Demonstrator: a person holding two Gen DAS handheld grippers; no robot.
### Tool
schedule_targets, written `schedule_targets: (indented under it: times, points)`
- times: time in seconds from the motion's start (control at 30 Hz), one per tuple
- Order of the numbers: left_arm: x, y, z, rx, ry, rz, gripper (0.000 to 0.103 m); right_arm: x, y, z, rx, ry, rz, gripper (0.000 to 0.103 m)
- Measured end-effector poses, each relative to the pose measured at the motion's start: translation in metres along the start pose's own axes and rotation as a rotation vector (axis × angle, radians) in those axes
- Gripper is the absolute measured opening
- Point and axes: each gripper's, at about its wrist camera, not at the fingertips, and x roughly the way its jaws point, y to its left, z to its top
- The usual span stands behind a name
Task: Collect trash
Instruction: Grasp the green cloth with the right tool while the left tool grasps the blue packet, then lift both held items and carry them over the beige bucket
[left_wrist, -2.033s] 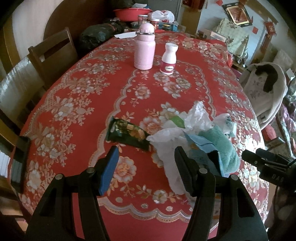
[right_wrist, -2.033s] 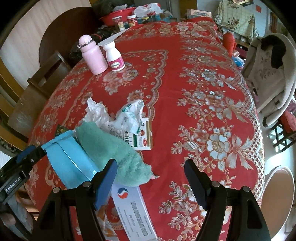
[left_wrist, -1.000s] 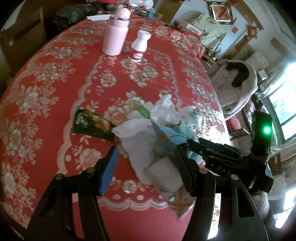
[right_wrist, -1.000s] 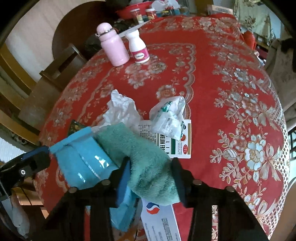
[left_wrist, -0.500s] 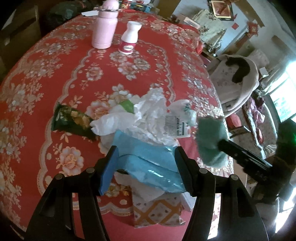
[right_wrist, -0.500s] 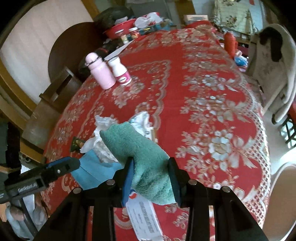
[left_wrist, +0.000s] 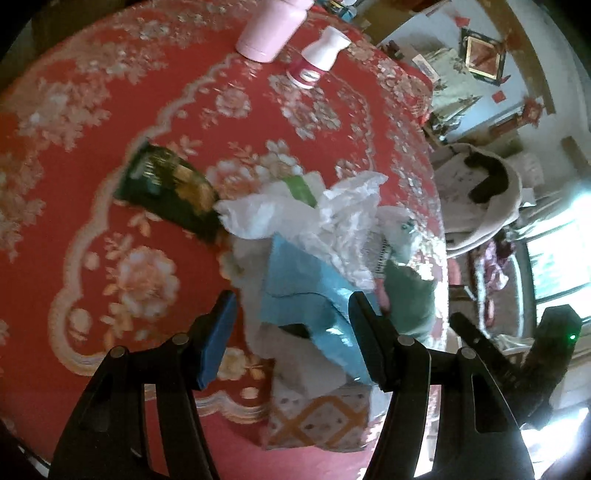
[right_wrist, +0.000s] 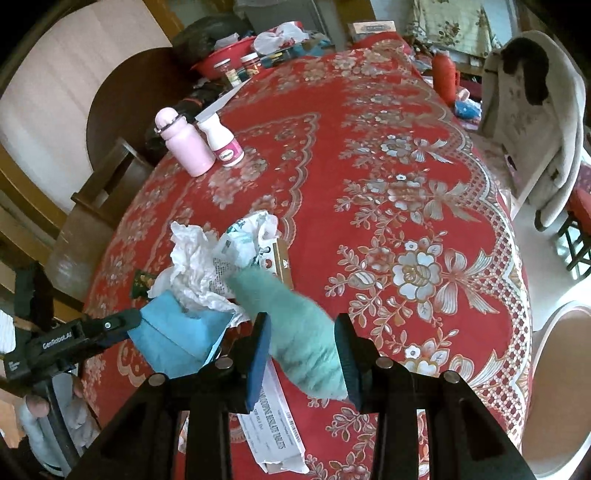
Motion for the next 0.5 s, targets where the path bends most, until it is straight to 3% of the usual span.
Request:
schedule_targets:
  times: [0.13,0.17,0.2,0.27,0.33,0.5]
  points:
    - [0.003,-0.009,0.0,-0.003,-0.009,-0.023,0.061,0.003,0.0,0.0,-0.006,0.009,-0.019,0.036]
    - [0.002,-0.01,-0.001,-0.004,-0.015,-0.029,0.061,0.005,0.001,0.0,-0.012,0.02,-0.018,0.04]
    - [0.001,-0.012,0.0,-0.002,-0.019,-0.029,0.061,0.009,0.001,0.0,-0.014,0.031,-0.014,0.057]
    - [0.0,-0.015,0.001,0.006,-0.025,-0.037,0.054,0.014,0.002,-0.002,-0.024,0.04,-0.014,0.077]
    - [0.0,-0.017,0.001,0.018,-0.02,-0.043,0.038,0.021,0.002,-0.002,-0.037,0.045,-0.031,0.077]
    - [0.003,-0.024,0.0,0.049,-0.006,-0.058,0.02,0.053,-0.001,-0.003,-0.048,0.116,-0.016,0.075]
